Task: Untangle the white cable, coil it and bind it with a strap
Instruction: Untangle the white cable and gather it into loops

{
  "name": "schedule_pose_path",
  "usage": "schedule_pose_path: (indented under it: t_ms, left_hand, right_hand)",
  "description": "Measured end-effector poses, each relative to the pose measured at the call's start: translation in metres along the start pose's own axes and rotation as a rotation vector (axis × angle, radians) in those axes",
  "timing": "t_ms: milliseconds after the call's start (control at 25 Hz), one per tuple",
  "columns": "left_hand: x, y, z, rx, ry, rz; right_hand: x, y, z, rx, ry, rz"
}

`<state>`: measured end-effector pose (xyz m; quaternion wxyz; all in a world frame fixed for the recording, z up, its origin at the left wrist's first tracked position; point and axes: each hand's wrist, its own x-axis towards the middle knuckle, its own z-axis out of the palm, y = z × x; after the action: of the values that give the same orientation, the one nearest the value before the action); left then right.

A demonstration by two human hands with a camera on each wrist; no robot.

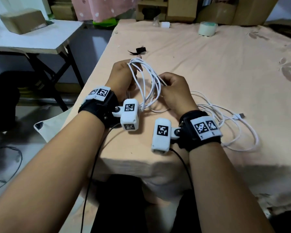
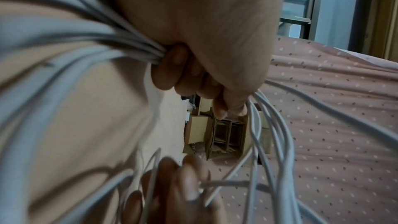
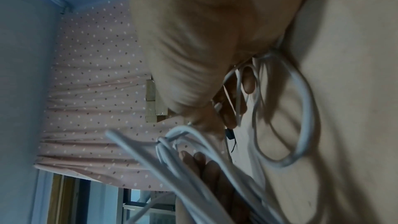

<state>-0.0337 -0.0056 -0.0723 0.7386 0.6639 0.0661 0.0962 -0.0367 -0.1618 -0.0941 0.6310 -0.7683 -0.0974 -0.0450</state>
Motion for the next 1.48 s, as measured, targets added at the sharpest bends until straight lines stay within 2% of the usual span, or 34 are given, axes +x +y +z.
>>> schedule_pose_path:
  t_ms: [200, 360, 560, 640, 800, 920, 1040, 1120, 1200, 1360, 1480]
  left_hand:
    - [-0.001, 0.004, -0.010, 0.058, 0.179, -0.009]
    - [0.001, 0.004, -0.016, -0.106, 0.331, -0.029]
    - [0.013, 0.002, -0.022, 0.062, 0.465, -0.004]
    - [0.019, -0.002, -0.026, 0.096, 0.490, 0.033]
    - [0.015, 0.001, -0.021, 0.157, 0.443, 0.090]
    - [0.018, 0.003, -0.021, 0.303, 0.431, 0.167]
    - [0.020, 0.005, -0.025, 0.584, 0.414, 0.187]
    - [0.018, 0.007, -0.021, 0.681, 0.341, 0.215]
    - [0.015, 0.008, -0.014, 0.675, 0.246, 0.278]
    - [0.012, 0.009, -0.004, 0.628, 0.079, 0.432]
    - [0.010, 0.012, -0.002, 0.645, 0.031, 0.506]
  right_hand:
    - [-0.004, -0.007, -0.009, 0.095, 0.184, -0.007]
    - [-0.004, -0.009, -0.018, 0.071, 0.409, -0.038]
    - [-0.009, -0.018, -0.026, 0.111, 0.594, -0.098]
    - [-0.010, -0.017, -0.029, 0.058, 0.651, -0.068]
    - [-0.011, -0.017, -0.025, -0.040, 0.614, -0.036]
    - [-0.017, -0.027, -0.022, 0.087, 0.573, -0.270]
    - [-0.022, -0.032, -0.017, 0.204, 0.337, -0.423]
    - [-0.022, -0.031, -0.014, 0.157, 0.114, -0.375]
    - [-0.022, -0.030, -0.013, 0.045, -0.028, -0.299]
    - [-0.017, -0.020, -0.009, -0.091, -0.040, -0.196]
    - [-0.016, -0.018, -0.005, -0.033, -0.092, -0.168]
